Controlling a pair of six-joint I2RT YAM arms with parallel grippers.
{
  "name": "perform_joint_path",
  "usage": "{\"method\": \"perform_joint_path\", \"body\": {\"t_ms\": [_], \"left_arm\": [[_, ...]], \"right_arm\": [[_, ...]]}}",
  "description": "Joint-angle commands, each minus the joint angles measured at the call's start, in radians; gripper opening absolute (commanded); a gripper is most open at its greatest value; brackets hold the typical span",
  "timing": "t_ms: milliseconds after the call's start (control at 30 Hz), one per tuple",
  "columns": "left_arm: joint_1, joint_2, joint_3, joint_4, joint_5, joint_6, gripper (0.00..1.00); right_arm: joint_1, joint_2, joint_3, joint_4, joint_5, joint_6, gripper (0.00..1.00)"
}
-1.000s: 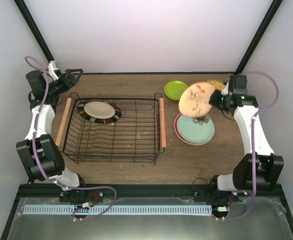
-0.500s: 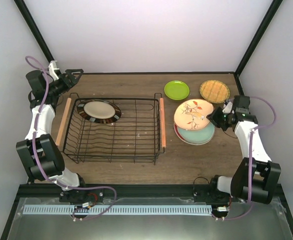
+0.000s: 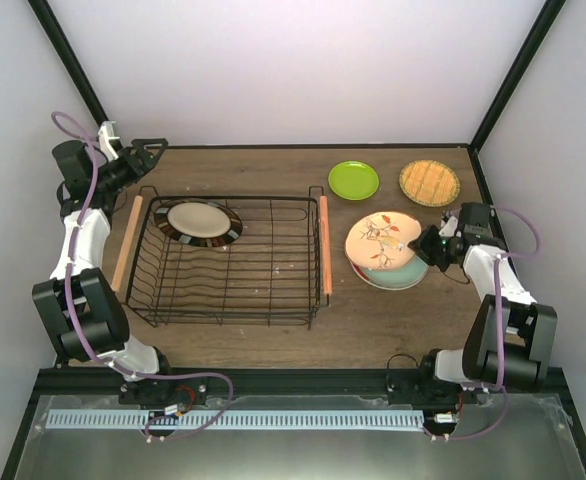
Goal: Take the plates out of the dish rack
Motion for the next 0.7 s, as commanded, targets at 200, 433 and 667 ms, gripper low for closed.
{"method": "perform_joint_path", "body": {"t_ms": [200,433,667], "left_arm": [[-0.007,-0.002,0.01,0.025,0.014,0.006,1.0],[-0.006,0.004,0.012,0.025,0.011,0.008,1.0],[-0.007,0.012,0.012,0.027,0.007,0.008,1.0]], "right_arm": [[-0.029,0.03,-0.022,0.123,-0.034,0.01,0.02],[-0.038,0.079,-0.02,0.103,-0.008,-0.009,0.3],[-0.039,0.107,-0.023,0.101,0.012,-0.017,0.52]]}}
